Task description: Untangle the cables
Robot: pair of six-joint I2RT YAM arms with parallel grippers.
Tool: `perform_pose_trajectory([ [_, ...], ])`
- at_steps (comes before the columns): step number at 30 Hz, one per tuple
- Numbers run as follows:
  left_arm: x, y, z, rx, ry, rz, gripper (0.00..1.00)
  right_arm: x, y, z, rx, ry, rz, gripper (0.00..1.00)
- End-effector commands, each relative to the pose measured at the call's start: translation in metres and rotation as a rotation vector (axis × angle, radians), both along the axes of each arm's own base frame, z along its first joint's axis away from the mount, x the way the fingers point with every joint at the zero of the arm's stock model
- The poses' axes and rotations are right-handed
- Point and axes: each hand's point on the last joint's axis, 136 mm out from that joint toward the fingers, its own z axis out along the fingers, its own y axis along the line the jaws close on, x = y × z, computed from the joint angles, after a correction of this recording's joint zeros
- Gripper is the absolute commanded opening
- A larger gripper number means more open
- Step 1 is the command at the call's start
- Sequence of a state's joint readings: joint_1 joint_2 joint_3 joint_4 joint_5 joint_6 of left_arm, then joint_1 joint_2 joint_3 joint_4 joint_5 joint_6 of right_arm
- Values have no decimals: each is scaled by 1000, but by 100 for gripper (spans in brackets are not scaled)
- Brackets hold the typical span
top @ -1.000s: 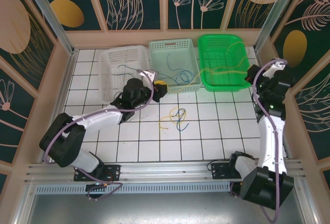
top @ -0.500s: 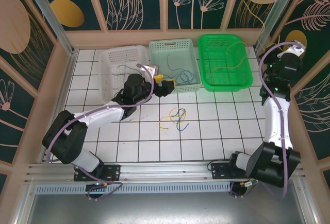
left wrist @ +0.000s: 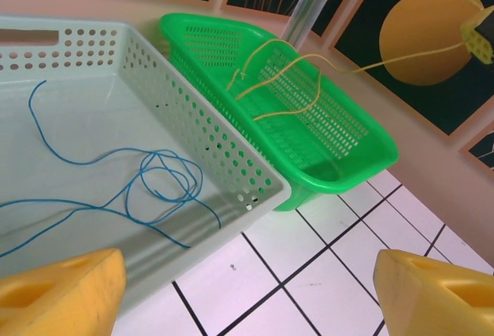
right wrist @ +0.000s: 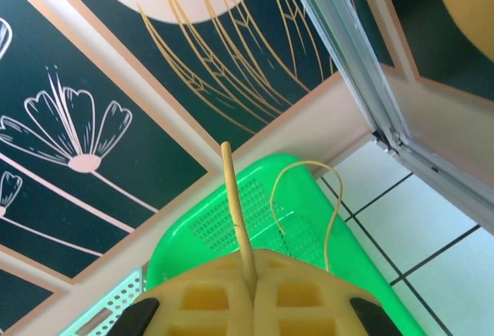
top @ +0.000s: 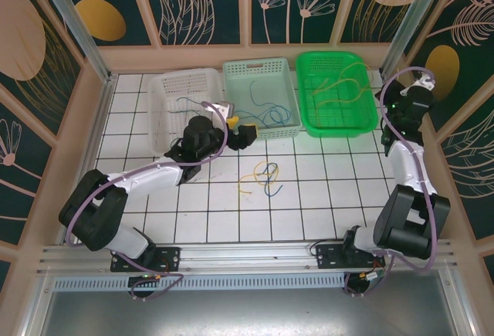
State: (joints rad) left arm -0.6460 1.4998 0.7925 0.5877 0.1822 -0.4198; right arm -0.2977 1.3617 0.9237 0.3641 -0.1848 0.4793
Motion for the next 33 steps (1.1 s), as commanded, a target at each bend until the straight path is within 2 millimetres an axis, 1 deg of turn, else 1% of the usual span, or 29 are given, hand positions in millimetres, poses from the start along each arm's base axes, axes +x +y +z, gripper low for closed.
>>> perform_pose_trajectory([
  [1,2,4,7,0,-36,9,83,9,14,-27,33,22,42,0],
  [3,2,4,5,2,-30,12,83,15,22,-43,55,31,66,0],
  [9,-1,12,-1,8,-22,37,83,21,31,-84,147,53,43,0],
  [11,-2,14,-4,13,-20,45,83,24,38,-100,152,97,44,0],
  [14,-3,16,-6,22,-16,50,83,34,55,-124,144,193,99,0],
  [15,-3,16,-7,24,-14,50,83,37,58,-129,150,221,114,0],
  [16,-3,17,-8,27,-13,51,83,39,60,-133,159,251,122,7],
  [17,-4,17,-9,30,-11,52,83,39,61,-134,166,269,118,10],
  [18,-4,18,-10,32,-8,54,83,38,60,-132,170,271,107,14],
  [19,-4,19,-11,37,-8,57,84,37,59,-126,167,260,94,27],
  [20,-4,20,-11,39,-7,63,84,34,57,-120,161,248,82,42],
  [21,-5,21,-12,40,-7,66,84,32,57,-113,153,234,77,54],
  [22,-5,22,-13,42,-7,68,84,30,57,-106,147,222,77,63],
  [23,-6,23,-14,46,-5,70,84,28,57,-96,138,207,79,69],
  [26,-4,28,-22,85,10,93,84,21,61,-71,115,180,103,75],
  [29,0,37,-43,171,48,140,84,12,68,-46,70,181,135,80],
  [31,0,41,-58,224,78,148,84,4,71,-39,14,223,136,83],
  [33,-2,42,-72,266,109,139,83,-5,79,-38,-41,266,147,84],
])
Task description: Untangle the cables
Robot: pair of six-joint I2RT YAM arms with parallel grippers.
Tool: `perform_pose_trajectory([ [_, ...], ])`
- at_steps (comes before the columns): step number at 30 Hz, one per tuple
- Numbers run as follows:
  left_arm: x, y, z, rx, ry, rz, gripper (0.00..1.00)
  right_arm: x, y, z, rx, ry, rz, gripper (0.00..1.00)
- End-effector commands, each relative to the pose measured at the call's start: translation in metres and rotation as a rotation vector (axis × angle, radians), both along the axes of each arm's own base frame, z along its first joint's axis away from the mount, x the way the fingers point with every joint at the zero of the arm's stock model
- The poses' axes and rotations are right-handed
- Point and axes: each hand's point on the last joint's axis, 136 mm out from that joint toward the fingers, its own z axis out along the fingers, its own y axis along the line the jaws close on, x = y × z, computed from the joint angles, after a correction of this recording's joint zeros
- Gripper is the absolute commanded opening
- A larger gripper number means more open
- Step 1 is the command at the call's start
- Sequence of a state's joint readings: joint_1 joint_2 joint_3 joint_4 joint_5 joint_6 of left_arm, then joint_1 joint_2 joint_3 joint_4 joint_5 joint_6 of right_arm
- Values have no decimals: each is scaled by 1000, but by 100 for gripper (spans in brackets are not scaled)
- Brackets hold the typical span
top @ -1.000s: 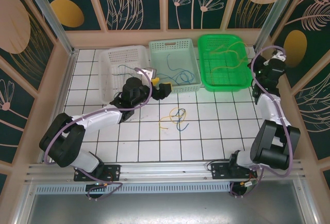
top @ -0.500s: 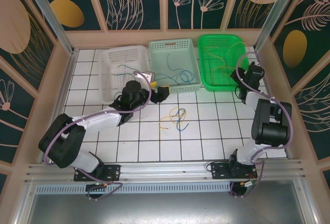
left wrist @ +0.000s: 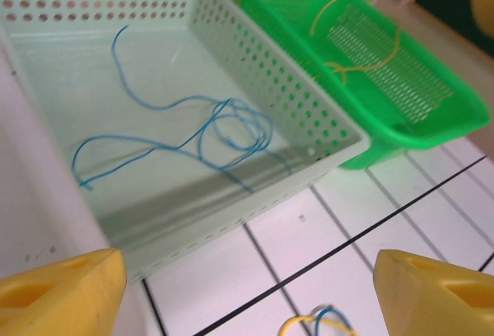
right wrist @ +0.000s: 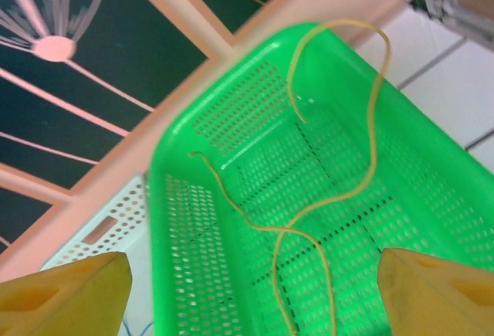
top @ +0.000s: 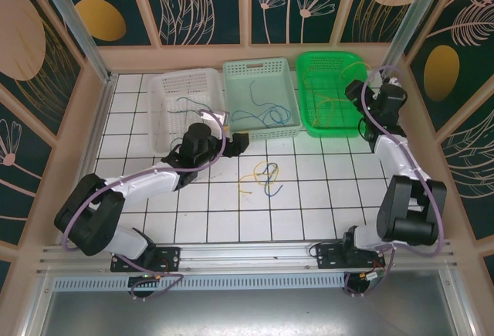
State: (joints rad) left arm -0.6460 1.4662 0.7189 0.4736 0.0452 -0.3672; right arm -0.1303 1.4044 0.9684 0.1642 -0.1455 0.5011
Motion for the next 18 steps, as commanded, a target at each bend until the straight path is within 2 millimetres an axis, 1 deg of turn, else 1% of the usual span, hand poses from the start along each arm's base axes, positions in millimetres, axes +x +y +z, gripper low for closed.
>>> perform_pose_trajectory([
  [1,-1,10,-32,124,63,12,82,-21,20,5,-119,77,63,84],
  [4,-8,4,-53,175,109,-55,76,-42,49,-12,-134,132,144,84],
  [5,-11,1,-60,190,124,-84,74,-51,61,-23,-115,157,184,81],
  [6,-15,-1,-67,208,137,-104,73,-59,73,-30,-92,168,227,79],
  [8,-26,-5,-81,254,158,-156,70,-78,101,-51,-48,211,328,71],
  [11,-37,-2,-98,320,187,-171,69,-106,138,-83,-30,290,458,65],
  [14,-41,3,-102,304,194,-143,69,-136,188,-111,-59,357,613,64],
  [17,-38,6,-95,278,185,-107,70,-162,218,-134,-107,418,701,63],
  [18,-37,6,-91,271,177,-99,70,-167,224,-138,-121,420,713,63],
])
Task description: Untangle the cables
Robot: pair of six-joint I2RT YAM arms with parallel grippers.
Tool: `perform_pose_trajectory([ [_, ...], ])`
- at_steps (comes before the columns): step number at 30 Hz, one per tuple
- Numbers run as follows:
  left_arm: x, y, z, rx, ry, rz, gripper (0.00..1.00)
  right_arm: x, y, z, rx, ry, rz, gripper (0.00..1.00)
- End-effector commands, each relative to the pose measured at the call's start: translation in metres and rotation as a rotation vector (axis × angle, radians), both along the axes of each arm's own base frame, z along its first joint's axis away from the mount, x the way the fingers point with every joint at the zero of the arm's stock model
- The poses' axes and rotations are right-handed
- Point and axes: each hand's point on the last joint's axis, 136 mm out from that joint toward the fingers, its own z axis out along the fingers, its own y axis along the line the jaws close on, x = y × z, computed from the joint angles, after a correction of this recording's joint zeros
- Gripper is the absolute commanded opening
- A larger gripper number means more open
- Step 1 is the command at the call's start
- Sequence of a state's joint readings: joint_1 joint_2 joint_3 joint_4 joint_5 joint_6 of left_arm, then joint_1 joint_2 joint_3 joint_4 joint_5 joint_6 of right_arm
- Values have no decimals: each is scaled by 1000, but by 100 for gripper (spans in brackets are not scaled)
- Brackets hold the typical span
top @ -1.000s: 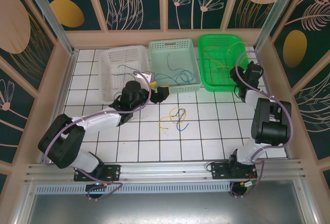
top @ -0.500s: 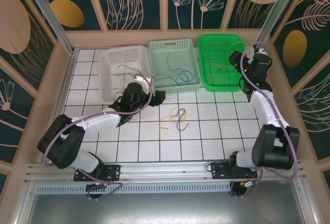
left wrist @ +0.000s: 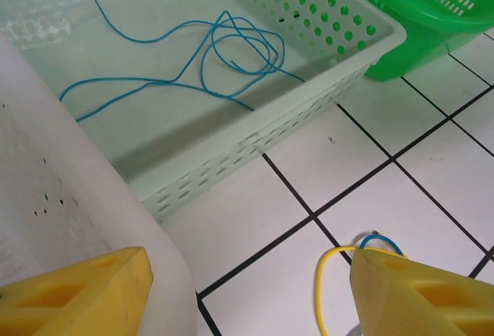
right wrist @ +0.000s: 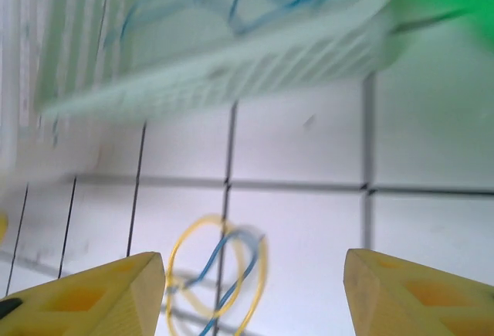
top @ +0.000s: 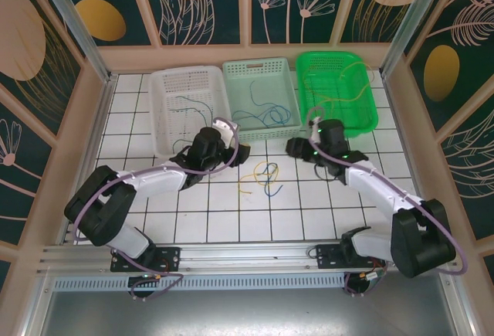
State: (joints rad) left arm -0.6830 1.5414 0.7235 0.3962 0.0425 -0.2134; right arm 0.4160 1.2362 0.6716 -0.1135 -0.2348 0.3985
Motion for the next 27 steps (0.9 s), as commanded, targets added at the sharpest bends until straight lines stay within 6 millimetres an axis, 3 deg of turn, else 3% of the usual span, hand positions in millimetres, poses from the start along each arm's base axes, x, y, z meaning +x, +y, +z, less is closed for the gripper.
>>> perform_pose_trajectory([
  [1,-23,16,-40,76,139,21,70,-25,21,-20,-41,26,83,63],
  [7,-15,30,-17,93,81,92,73,-59,51,-39,-93,61,219,63],
  [16,-8,59,16,90,8,252,80,-101,66,-72,-245,160,350,58],
  [23,-14,73,49,-18,-57,313,86,-110,56,-90,-344,203,301,57],
  [27,-16,74,55,-32,-63,314,87,-108,59,-104,-395,224,309,58],
])
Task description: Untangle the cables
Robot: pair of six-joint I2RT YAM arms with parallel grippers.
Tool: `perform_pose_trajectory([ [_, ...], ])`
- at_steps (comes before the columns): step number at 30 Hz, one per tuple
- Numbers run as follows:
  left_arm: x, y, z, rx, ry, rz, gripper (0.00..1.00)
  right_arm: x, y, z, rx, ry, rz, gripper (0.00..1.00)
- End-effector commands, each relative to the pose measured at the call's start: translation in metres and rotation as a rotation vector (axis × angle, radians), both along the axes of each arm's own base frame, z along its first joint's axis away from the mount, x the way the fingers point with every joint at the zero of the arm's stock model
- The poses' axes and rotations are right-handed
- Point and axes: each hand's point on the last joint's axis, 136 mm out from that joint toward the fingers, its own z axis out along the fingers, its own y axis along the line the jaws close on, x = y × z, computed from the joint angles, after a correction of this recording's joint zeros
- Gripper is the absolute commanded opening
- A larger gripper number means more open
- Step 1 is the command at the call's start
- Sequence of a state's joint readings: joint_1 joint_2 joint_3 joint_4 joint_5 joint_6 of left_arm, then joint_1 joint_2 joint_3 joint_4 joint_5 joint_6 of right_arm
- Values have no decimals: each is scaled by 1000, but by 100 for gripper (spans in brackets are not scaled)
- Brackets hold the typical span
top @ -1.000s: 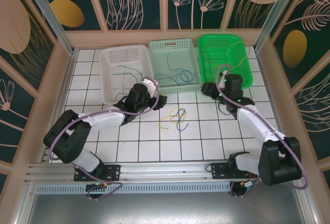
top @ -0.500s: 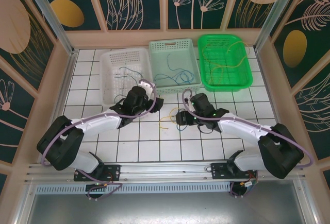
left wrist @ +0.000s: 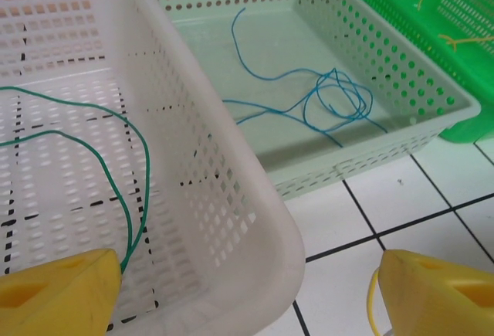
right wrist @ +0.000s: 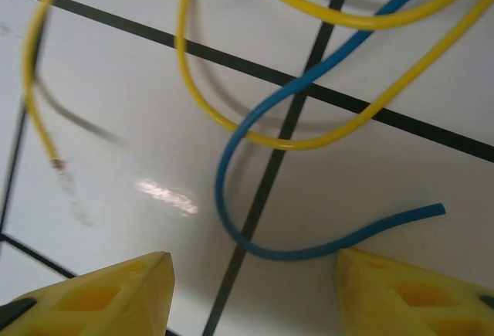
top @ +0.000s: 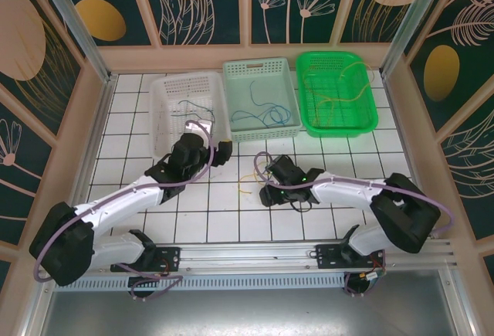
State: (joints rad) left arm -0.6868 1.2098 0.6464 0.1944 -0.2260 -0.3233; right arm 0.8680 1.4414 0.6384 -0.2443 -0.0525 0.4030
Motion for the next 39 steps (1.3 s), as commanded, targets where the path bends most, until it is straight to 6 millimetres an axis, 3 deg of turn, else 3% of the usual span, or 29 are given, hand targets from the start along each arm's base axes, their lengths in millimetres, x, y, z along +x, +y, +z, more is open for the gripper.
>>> perform_pose_trajectory([
  [1,-2,5,2,-15,0,28,87,3,-4,-15,-98,15,-15,58],
  [6,-5,7,3,-22,-4,28,87,1,-10,-38,-225,40,3,55],
  [10,-6,9,5,-27,-11,31,87,-2,-12,-45,-263,52,1,33],
  [14,-7,10,6,-17,-13,29,87,-3,-20,-38,-275,26,-4,8],
  [16,-6,10,6,-18,-13,31,87,-2,-21,-31,-262,8,4,0],
  [25,-4,3,3,-6,0,2,86,5,-12,23,-64,-68,18,0],
  [31,-4,-6,-5,6,26,-35,84,14,-19,66,55,-146,-10,2],
  [35,-3,-4,-7,-4,30,-17,85,14,-6,64,72,-125,28,23],
  [39,-3,0,-1,-22,17,6,88,14,15,47,67,-92,67,40],
])
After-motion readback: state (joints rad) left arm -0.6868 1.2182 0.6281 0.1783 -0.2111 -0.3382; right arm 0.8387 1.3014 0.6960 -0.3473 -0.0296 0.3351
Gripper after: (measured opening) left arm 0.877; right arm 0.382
